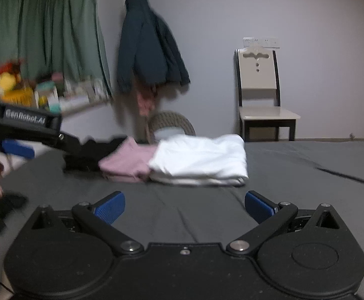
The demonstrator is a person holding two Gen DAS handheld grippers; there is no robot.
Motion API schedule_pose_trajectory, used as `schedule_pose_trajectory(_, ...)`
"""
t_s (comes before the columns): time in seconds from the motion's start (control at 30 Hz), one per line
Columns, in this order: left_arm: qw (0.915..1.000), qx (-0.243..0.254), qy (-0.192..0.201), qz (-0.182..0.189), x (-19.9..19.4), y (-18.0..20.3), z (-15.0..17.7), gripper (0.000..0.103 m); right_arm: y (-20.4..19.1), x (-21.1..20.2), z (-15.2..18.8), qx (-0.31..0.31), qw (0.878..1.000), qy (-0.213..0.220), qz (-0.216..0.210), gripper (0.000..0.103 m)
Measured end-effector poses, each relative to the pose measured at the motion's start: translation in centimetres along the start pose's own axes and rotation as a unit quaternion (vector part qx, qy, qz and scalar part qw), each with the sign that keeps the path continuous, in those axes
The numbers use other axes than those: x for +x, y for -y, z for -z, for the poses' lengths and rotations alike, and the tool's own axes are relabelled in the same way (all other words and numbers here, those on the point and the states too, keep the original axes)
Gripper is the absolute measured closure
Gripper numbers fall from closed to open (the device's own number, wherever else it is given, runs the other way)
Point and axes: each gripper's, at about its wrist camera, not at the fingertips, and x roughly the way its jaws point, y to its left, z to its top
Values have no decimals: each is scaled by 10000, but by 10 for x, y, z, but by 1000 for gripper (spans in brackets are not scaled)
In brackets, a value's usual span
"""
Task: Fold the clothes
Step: 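Swing the left tool to the pink floral garment pile and grasp it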
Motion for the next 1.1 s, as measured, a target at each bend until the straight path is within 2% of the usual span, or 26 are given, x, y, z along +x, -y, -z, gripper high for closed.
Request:
schedule_pose_trajectory(0.13, 9974, -593, 389, -104, -10, -39, -1, 4, -2, -9, -4, 581, 9934, 939, -306, 0)
schedule_pose_trajectory(0.27, 9858, -1531, 596, -333, -12, -90, 11, 4, -14, 5, -10, 764, 9849, 1036, -1161, 0)
schedule_pose_trajectory(0.33, 9739, -2077, 730, -548, -9, -116, 26, 4, -29, 12, -12, 729, 9825, 1136, -1283, 0)
schedule_pose_trajectory(0.4, 9584, -2612, 787, -840, -6, -142, 44, 4, -46, 19, -17, 576, 9805, 1186, -1455, 0)
schedule_pose_trajectory(0.5, 9368, -3171, 648, -1327, 6, -178, 68, 4, -77, 28, -23, 213, 9763, 1145, -1823, 0)
schedule_pose_trajectory(0.57, 9258, -3378, 580, -1594, 13, -199, 83, 4, -99, 33, -26, -20, 9730, 1033, -2062, 0)
schedule_pose_trajectory(0.63, 9203, -3464, 617, -1712, 17, -217, 94, 4, -118, 36, -28, -163, 9697, 883, -2272, 0)
schedule_pose_trajectory(0.7, 9193, -3460, 698, -1739, 17, -234, 102, 5, -135, 37, -30, -233, 9671, 687, -2436, 0)
schedule_pose_trajectory(0.8, 9233, -3248, 799, -1887, 14, -265, 109, 4, -150, 35, -27, -304, 9626, 312, -2675, 0)
schedule_pose_trajectory(0.9, 9309, -2774, 742, -2257, 6, -291, 116, 5, -156, 33, -18, -371, 9584, 58, -2830, 0)
schedule_pose_trajectory(0.97, 9327, -2378, 716, -2617, -3, -306, 120, 5, -154, 31, -12, -388, 9569, -93, -2877, 0)
schedule_pose_trajectory(1.0, 9302, -2227, 709, -2831, -7, -314, 123, 5, -152, 31, -8, -365, 9567, -171, -2884, 0)
schedule_pose_trajectory(1.1, 9122, -2168, 699, -3405, -14, -341, 130, 5, -143, 31, 3, -262, 9568, -416, -2864, 0)
